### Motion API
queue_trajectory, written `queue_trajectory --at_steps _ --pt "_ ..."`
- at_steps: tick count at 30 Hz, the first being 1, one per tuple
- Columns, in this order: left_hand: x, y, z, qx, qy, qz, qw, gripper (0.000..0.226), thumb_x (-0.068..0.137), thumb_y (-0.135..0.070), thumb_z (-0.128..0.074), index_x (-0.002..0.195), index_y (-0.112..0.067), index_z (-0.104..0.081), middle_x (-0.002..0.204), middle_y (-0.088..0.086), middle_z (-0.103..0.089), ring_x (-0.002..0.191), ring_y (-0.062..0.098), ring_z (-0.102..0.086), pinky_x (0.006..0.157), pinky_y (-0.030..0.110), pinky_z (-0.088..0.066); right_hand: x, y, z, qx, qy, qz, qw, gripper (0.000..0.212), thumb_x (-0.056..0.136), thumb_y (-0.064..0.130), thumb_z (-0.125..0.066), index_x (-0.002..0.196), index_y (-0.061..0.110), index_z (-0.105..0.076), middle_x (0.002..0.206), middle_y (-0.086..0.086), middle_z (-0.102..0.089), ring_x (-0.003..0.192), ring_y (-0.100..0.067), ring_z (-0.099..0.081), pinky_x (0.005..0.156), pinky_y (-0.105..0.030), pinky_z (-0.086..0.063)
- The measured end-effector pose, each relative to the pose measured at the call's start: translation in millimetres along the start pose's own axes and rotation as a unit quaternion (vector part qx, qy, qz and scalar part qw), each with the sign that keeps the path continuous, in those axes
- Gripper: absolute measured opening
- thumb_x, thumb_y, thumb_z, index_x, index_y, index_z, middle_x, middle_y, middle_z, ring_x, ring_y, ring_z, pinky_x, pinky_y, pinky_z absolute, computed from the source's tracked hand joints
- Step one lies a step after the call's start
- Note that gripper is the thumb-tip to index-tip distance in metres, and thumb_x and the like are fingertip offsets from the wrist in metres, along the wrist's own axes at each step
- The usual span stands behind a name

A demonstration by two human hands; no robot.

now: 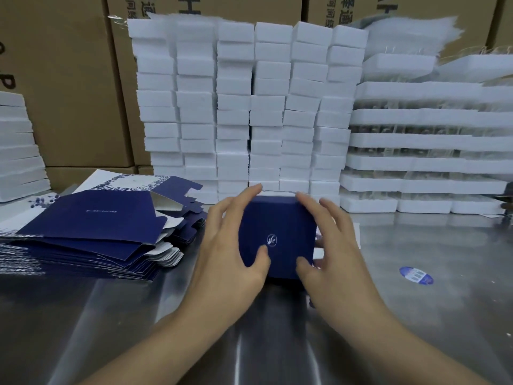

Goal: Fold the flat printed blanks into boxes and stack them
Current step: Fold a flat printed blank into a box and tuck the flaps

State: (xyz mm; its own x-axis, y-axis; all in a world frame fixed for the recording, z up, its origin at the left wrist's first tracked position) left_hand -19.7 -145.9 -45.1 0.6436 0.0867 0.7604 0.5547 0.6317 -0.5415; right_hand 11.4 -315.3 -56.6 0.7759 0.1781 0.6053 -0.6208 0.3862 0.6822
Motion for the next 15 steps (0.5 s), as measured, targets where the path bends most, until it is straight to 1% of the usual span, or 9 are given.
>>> queue_trajectory --at_steps 2,3,4,6,8,11,15 --pt "1.2 7.4 -2.2 -0.010 0.001 0.009 1.000 0.070 0.091 -0.015 -0.076 0.142 -0.056 -0.050 0.139 -0.022 -0.042 0.133 0.004 -0.049 0.100 0.028 -0.055 0.4 -8.3 -2.0 -0.012 0.007 -0.012 1.000 0.093 0.091 -0.004 -0.066 0.144 0.066 -0.035 0.153 0.031 -0.022 0.124 -0.008 -0.057 0.089 -0.035 -0.061" --pt "1.5 10.5 -2.9 -0.015 -0.003 0.011 1.000 0.060 0.092 -0.015 -0.076 0.138 -0.049 -0.057 0.137 -0.020 -0.043 0.132 0.006 -0.051 0.100 0.035 -0.057 1.3 -10.5 -1.2 -0.013 0.003 -0.014 1.000 0.087 0.092 0.000 -0.068 0.144 0.064 -0.038 0.153 0.028 -0.025 0.123 -0.008 -0.057 0.091 -0.037 -0.061" --pt "1.5 13.5 -3.4 -0.019 -0.006 0.013 1.000 0.052 0.093 -0.016 -0.077 0.134 -0.045 -0.062 0.137 -0.019 -0.043 0.132 0.007 -0.051 0.099 0.038 -0.058 2.0 -12.3 -0.3 -0.013 -0.002 -0.015 1.000 0.080 0.093 0.005 -0.069 0.142 0.062 -0.041 0.152 0.026 -0.028 0.123 -0.008 -0.057 0.092 -0.038 -0.061" --pt "1.1 17.8 -4.5 -0.024 -0.003 0.018 1.000 0.042 0.094 -0.022 -0.077 0.128 -0.043 -0.065 0.138 -0.020 -0.041 0.131 0.004 -0.051 0.096 0.038 -0.060 2.9 -14.2 1.3 -0.017 -0.009 -0.021 1.000 0.066 0.096 0.018 -0.071 0.139 0.061 -0.045 0.150 0.025 -0.031 0.120 -0.008 -0.059 0.095 -0.041 -0.060" --pt "1.3 18.5 -5.1 -0.034 0.003 0.023 0.999 0.036 0.092 -0.035 -0.072 0.126 -0.045 -0.065 0.138 -0.022 -0.041 0.130 0.002 -0.051 0.095 0.037 -0.060 2.8 -15.3 2.8 -0.018 -0.013 -0.027 0.999 0.054 0.097 0.030 -0.070 0.135 0.062 -0.047 0.147 0.025 -0.035 0.116 -0.007 -0.061 0.095 -0.041 -0.060" --pt "2.7 17.2 -4.2 -0.046 0.007 0.033 0.998 0.035 0.091 -0.044 -0.065 0.125 -0.044 -0.067 0.138 -0.023 -0.042 0.132 0.004 -0.050 0.096 0.038 -0.060 2.7 -14.6 4.6 -0.017 -0.018 -0.033 0.999 0.043 0.100 0.039 -0.064 0.131 0.063 -0.047 0.140 0.026 -0.040 0.111 -0.002 -0.062 0.096 -0.039 -0.059" --pt "2.3 14.6 -1.9 -0.044 0.012 0.045 0.998 0.034 0.090 -0.048 -0.065 0.124 -0.047 -0.068 0.139 -0.027 -0.043 0.131 0.001 -0.052 0.097 0.038 -0.060 3.9 -12.2 5.7 0.001 -0.026 -0.042 0.999 0.029 0.100 0.048 -0.058 0.124 0.063 -0.051 0.132 0.028 -0.047 0.109 -0.002 -0.063 0.096 -0.039 -0.057"
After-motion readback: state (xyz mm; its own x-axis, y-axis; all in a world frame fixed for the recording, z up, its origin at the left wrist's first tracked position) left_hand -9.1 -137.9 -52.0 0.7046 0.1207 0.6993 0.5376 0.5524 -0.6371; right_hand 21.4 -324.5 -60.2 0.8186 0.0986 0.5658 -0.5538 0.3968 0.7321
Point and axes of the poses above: each hand's wrist, its own x-axis towards the middle knuckle, its own z-axis out of the back of the hand, y = z × x, the point moved 6 cm from there along x, towards the middle knuckle
